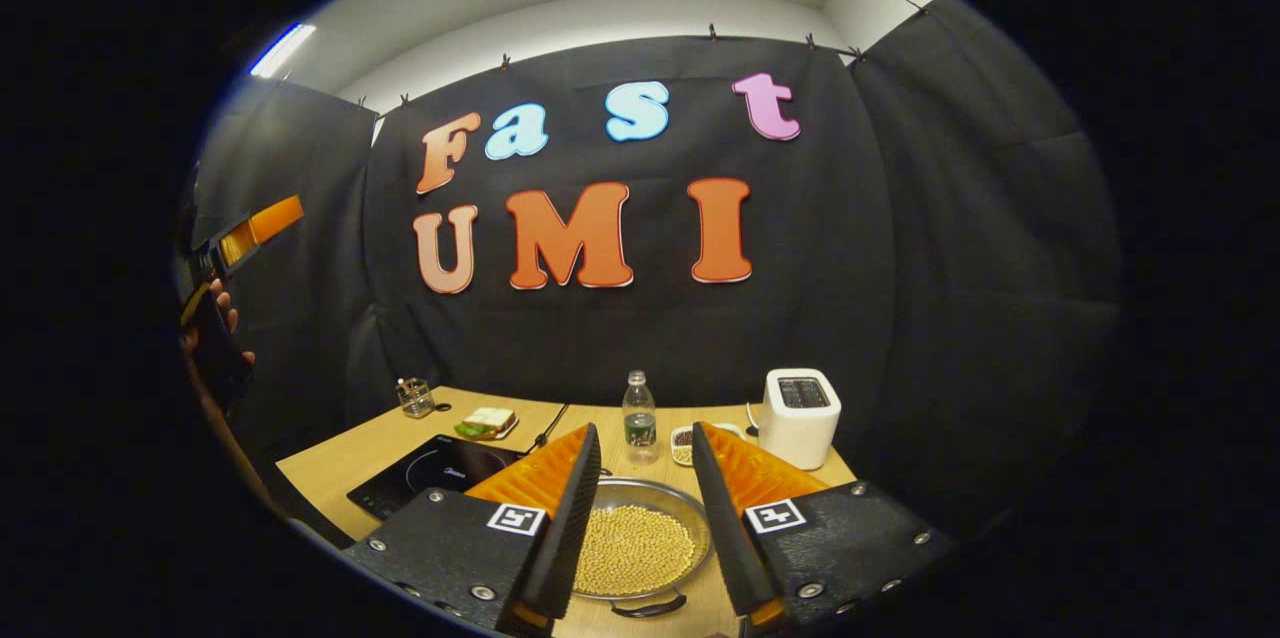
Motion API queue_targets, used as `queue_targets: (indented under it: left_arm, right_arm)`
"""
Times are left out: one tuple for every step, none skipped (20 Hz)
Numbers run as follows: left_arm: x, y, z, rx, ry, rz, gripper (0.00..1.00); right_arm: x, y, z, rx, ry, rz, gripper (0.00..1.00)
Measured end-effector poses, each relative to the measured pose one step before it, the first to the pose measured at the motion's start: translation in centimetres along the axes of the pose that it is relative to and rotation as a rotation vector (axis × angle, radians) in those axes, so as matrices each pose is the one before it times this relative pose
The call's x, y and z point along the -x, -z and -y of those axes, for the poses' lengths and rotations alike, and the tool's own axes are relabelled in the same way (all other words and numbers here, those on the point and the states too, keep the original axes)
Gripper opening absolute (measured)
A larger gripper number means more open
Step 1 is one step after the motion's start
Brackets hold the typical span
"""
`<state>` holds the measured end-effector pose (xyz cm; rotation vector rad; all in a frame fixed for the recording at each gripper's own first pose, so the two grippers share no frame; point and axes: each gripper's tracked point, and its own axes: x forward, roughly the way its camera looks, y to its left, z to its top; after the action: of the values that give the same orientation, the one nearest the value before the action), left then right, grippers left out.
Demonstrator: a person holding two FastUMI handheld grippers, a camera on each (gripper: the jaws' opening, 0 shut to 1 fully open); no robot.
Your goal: First push the handle of the pot to place it horizontally, then grasp the pot with both hands and set it on the induction cooktop.
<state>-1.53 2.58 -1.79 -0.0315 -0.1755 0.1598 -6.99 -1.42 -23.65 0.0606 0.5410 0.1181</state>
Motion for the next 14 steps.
queue_targets:
  left_arm:
    - [-0.135,0.254,-0.069,-0.00223,-0.00192,-0.00793,0.95]
    - [-0.074,0.298,-0.164,-0.00157,-0.00442,-0.00856,0.95]
    - [-0.117,0.427,-0.102,-0.00020,-0.00316,-0.01270,0.95]
    - [-0.114,0.435,0.076,0.00196,0.00073,-0.01125,0.95]
    - [-0.035,0.297,-0.071,0.00158,-0.00129,-0.00797,0.96]
    - [-0.028,0.209,-0.123,-0.00320,-0.00408,-0.00385,0.95]
    - [0.074,0.293,-0.258,-0.00637,-0.00590,-0.00302,0.94]
    - [-0.020,0.367,-0.138,-0.00676,-0.00458,-0.00534,0.95]
    - [-0.025,0.446,0.033,-0.00399,0.00087,-0.00851,0.94]
    - [-0.008,0.573,0.140,0.00105,0.00486,-0.01423,0.94]
    - [-0.117,0.380,0.172,0.00454,0.00763,-0.01474,0.95]
    - [-0.120,0.330,-0.022,0.00373,0.00270,-0.01062,0.96]
    - [-0.074,0.210,-0.211,-0.00002,-0.00356,-0.00732,0.94]
    - [-0.149,0.151,-0.191,-0.00140,-0.00428,-0.00413,0.94]
  right_arm:
    - [-0.207,1.273,-0.135,-0.00151,-0.00888,-0.03585,0.55]
    - [-0.073,1.617,-0.212,0.00130,-0.01179,-0.04336,0.49]
    - [-0.214,1.462,-0.171,-0.00151,-0.01088,-0.04639,0.46]
    - [-0.329,1.445,-0.243,-0.00701,-0.01190,-0.04452,0.41]
    - [-0.412,1.204,-0.297,-0.01175,-0.01299,-0.04405,0.38]
    - [-0.388,1.293,-0.071,-0.01494,-0.01139,-0.04440,0.31]
    - [-0.356,1.222,-0.018,-0.01553,-0.00586,-0.04724,0.27]
    - [-0.329,1.612,0.095,-0.01608,-0.00269,-0.04431,0.19]
    - [-0.560,1.286,-0.051,-0.02012,-0.00421,-0.04880,0.16]
    - [-0.497,1.394,-0.303,-0.02041,-0.01592,-0.05596,0.11]
    - [-0.376,1.240,-0.564,-0.02441,-0.02946,-0.04951,0.09]
    - [-0.193,1.109,-0.470,-0.01918,-0.02423,-0.03879,0.06]
    - [-0.382,0.746,-0.312,-0.01193,-0.01335,-0.02498,0.04]
    - [-0.532,0.516,0.121,-0.00472,0.00212,-0.01190,0.02]
